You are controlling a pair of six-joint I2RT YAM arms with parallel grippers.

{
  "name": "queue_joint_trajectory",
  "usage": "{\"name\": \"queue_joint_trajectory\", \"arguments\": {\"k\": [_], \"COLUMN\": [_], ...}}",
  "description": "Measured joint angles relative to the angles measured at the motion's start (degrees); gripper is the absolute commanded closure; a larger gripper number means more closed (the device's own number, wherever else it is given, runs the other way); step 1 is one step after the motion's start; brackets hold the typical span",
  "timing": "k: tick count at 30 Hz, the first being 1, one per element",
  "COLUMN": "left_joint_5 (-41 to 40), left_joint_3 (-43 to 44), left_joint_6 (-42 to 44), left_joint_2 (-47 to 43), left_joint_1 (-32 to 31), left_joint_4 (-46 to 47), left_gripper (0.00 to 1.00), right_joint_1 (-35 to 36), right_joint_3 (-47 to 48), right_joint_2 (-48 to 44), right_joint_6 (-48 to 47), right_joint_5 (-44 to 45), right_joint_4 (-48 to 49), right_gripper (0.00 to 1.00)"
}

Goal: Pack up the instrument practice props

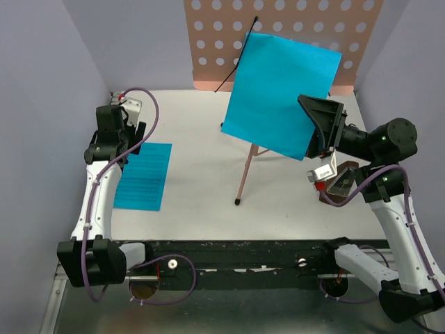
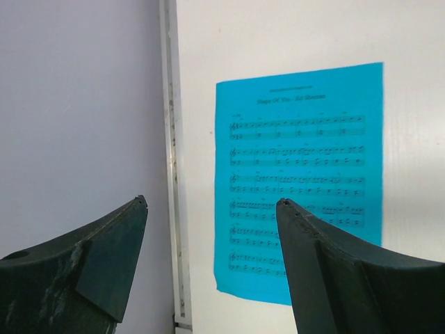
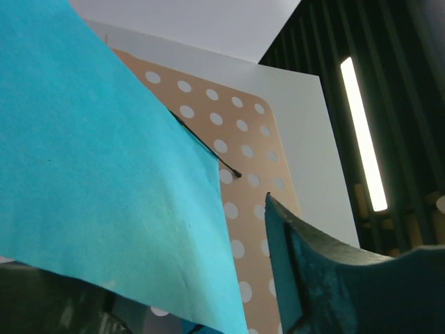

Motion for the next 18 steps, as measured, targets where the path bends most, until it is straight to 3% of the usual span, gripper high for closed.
{"name": "queue_joint_trajectory", "arguments": {"k": [5,9,14,18], "left_joint_5": [3.93,5.99,8.2,10.99], "left_joint_3": [1.66,3.69,4.44,4.48], "left_joint_6": [-2.03,-2.99,-3.89,-4.61], "left_joint_2": [-3.13,-3.23,-3.13,-3.39], "left_joint_1": [-1.64,-2.62,-3.78,-5.29], "left_joint_4": [-0.59,-0.57,-0.63,-0.63], "left_gripper": [0.16,0.17,0.18,0.17], "right_joint_1": [0.24,0.26,0.63,1.6], "right_joint_3": [4.04,6.88,12.85,23.82], "right_joint_2": [1.42,2.49,6.58,13.51], "right_joint_6": [1.01,1.97,8.2,16.33], "right_joint_5": [0.13,1.4,6.71,13.53], "right_joint_4": [1.29,2.89,9.01,14.32], "right_gripper": [0.62,0.99,1.0,0.99]}}
